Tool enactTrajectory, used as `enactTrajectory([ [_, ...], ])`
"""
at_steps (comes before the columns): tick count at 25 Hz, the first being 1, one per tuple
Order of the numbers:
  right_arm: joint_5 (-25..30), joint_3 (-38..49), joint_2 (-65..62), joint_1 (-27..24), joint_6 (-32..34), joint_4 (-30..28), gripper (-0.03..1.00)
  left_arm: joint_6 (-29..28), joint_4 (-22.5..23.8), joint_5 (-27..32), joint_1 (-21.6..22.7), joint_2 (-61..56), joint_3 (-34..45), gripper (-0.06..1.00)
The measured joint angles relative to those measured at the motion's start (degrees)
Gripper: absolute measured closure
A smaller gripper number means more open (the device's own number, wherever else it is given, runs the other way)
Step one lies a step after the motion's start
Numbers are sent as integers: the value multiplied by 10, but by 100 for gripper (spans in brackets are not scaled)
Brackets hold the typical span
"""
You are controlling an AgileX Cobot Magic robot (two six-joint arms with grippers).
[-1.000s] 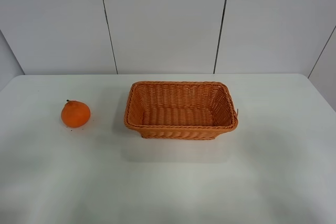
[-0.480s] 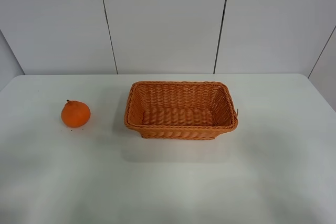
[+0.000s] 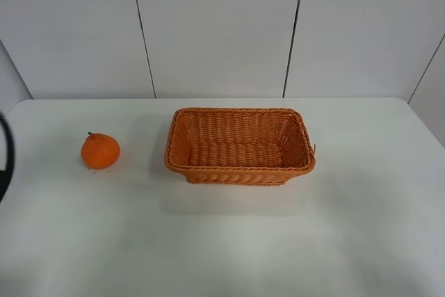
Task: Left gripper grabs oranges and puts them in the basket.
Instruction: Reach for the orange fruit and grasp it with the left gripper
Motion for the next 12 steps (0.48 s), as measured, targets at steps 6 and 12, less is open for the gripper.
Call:
enactTrajectory([
  [6,0,0,0,0,0,0,27,68,-73,-70,0,215,-90,-5],
  [12,0,0,0,0,0,0,27,90,-83,-100,0,398,-181,-5],
])
